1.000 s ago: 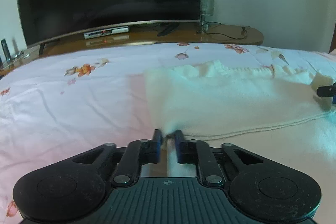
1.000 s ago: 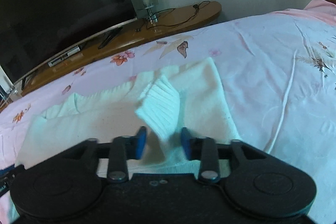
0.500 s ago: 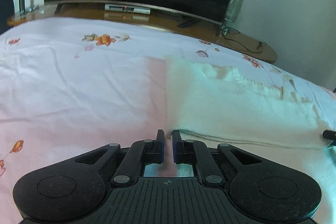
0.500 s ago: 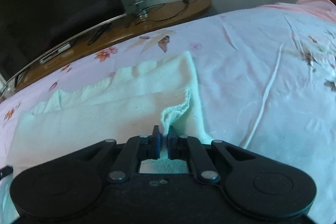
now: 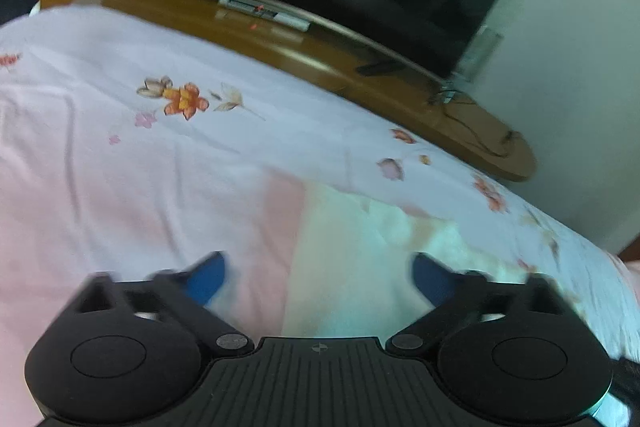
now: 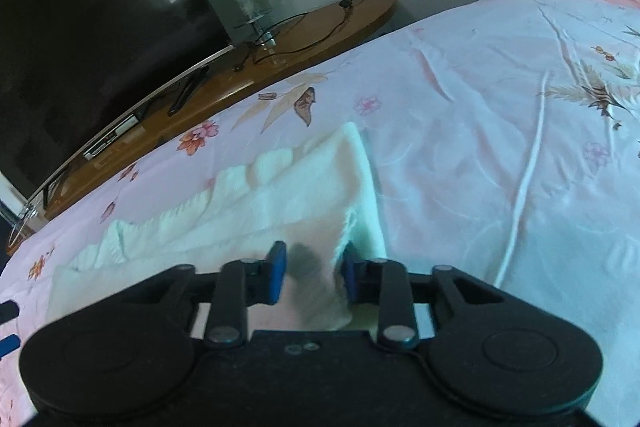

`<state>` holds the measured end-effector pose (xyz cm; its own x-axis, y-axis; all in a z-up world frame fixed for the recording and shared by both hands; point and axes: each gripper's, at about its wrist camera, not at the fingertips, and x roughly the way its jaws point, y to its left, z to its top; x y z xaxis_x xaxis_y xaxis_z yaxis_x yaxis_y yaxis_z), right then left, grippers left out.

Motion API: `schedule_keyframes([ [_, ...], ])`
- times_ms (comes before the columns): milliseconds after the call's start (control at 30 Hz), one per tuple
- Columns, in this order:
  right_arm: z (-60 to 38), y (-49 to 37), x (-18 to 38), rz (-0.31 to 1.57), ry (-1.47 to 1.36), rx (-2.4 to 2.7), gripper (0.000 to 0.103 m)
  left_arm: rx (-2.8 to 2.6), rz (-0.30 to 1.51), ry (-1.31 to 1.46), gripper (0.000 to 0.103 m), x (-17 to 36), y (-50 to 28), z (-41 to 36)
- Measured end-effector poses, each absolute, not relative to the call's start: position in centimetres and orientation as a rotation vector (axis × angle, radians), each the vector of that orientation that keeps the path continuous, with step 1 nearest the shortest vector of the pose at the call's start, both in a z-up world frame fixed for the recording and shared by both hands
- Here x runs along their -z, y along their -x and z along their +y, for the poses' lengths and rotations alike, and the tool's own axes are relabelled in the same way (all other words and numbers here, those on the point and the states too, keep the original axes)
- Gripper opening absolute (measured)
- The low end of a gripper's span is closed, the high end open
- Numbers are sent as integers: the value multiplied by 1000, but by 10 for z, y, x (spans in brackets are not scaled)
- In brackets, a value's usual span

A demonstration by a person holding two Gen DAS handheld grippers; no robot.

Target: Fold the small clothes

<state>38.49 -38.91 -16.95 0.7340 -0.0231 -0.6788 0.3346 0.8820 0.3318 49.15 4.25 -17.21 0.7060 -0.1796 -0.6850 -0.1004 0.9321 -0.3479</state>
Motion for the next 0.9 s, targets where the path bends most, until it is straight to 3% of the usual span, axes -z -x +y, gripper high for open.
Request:
schedule_keyframes([
  [67, -388, -386, 168, 718, -444, 194, 9, 42, 818, 398, 66, 181, -507, 42],
  [100, -387, -385, 166, 709, -427, 189, 7, 31, 815, 394, 65, 185, -512, 41],
  [367, -386, -366, 170, 699, -325, 241, 6, 23, 793, 297, 65, 191, -530, 26],
  [467, -384, -371, 167, 709, -342, 209, 12, -1, 769, 220, 31, 191, -530, 23],
  [533, -384, -368, 164, 695, -377, 192, 17, 7, 759, 235, 25, 192, -533, 31],
  [900, -382, -351, 159, 685, -298, 264, 22, 28, 726, 127, 24, 170, -504, 27],
])
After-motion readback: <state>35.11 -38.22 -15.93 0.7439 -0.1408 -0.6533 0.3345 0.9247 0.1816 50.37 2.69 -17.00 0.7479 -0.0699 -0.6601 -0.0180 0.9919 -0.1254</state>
